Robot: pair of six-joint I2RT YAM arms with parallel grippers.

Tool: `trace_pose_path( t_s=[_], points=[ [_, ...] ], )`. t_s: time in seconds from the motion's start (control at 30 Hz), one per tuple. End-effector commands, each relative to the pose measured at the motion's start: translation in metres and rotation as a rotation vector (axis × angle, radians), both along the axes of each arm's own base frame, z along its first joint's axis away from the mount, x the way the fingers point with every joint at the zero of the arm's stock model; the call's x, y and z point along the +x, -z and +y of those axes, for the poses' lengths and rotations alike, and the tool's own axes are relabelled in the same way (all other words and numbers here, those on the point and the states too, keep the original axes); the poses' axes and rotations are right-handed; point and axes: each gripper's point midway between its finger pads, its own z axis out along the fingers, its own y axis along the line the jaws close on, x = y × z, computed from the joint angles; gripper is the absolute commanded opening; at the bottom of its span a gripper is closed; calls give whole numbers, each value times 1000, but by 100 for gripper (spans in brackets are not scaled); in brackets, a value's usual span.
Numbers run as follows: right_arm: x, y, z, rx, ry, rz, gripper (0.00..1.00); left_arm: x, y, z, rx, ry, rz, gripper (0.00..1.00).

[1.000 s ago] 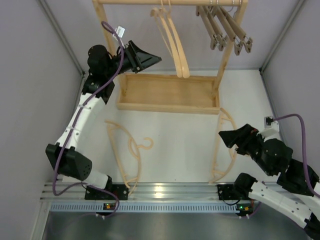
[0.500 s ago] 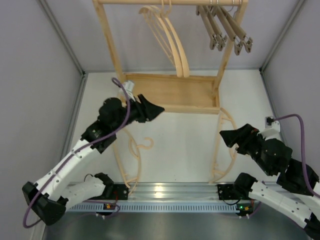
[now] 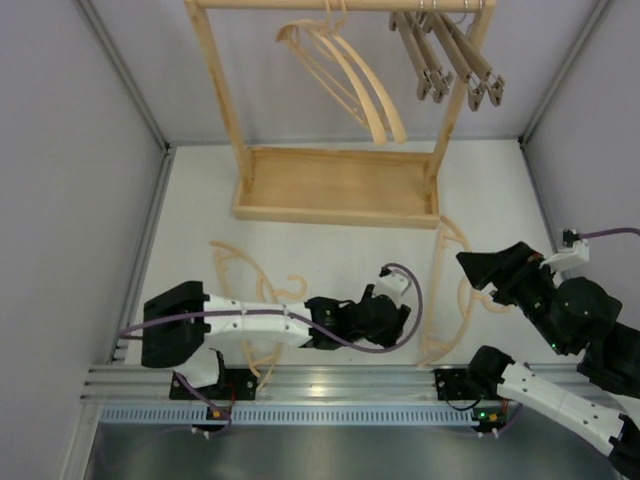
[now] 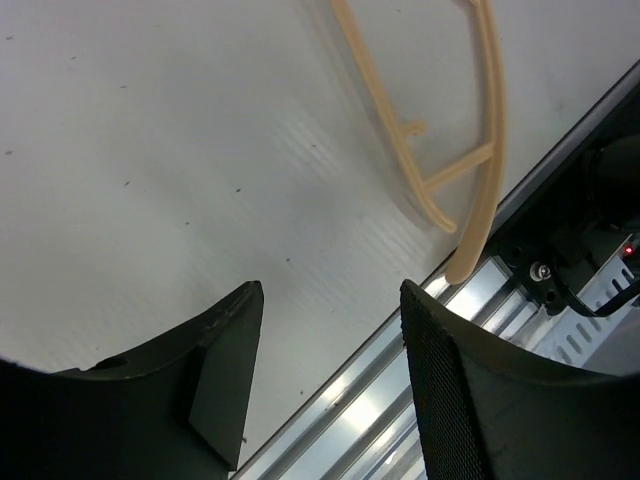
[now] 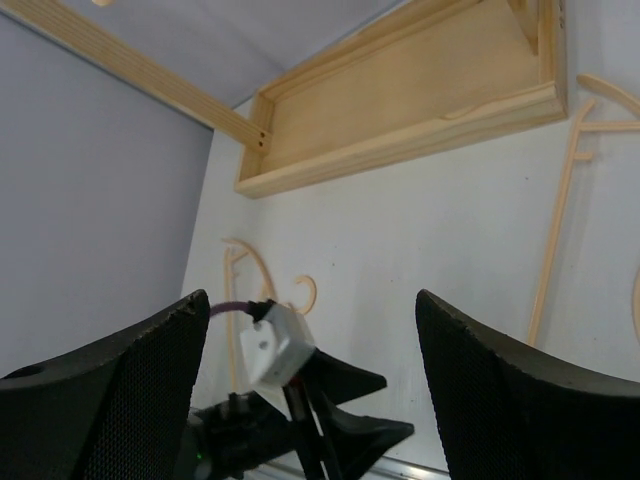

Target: Organize the hangers

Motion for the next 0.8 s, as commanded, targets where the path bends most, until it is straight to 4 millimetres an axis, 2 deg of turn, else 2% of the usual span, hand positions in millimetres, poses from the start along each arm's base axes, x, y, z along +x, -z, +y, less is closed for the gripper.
trace_pose_path(
  t_s=[0.0,0.03,0.07,0.13,0.17,0.2,0.27,0.3,0.4,0.6,0.63,0.77],
  points=[
    [-2,-8,-9,-31,16,-8,80,-9,-34,-57,-111,120,-119,61],
    [-2,-9,-10,-30,18,-8,80,-13,-31,-63,-107,142,-125,62],
    [-2,-10,-10,-28,19,-10,81,-18,-33,-79,-137,175,-132,62],
    [-2,-10,-10,-28,18,-7,80,-25,-31,-91,-135,225,-150,61],
    [-2,-10,-10,-31,18,-5,80,-26,-37,-100,-152,239,-160,62],
    [-2,-9,-10,-33,16,-4,80,-29,-25,-105,-125,266,-165,62],
    [-2,-10,-10,-33,18,-3,80,-31,-25,-115,-128,292,-177,62],
    [-2,-10,-10,-35,19,-3,80,-34,-14,-119,-105,321,-182,62],
    [-3,-11,-12,-35,24,-4,80,-41,-1,-128,-95,388,-196,61],
    [-2,-8,-10,-36,22,4,80,-44,14,-143,-108,457,-247,60],
    [-2,-7,-10,-38,21,8,80,-44,22,-144,-94,460,-245,60],
    [-3,-6,-12,-38,24,6,80,-40,28,-149,-86,466,-273,60]
  ],
)
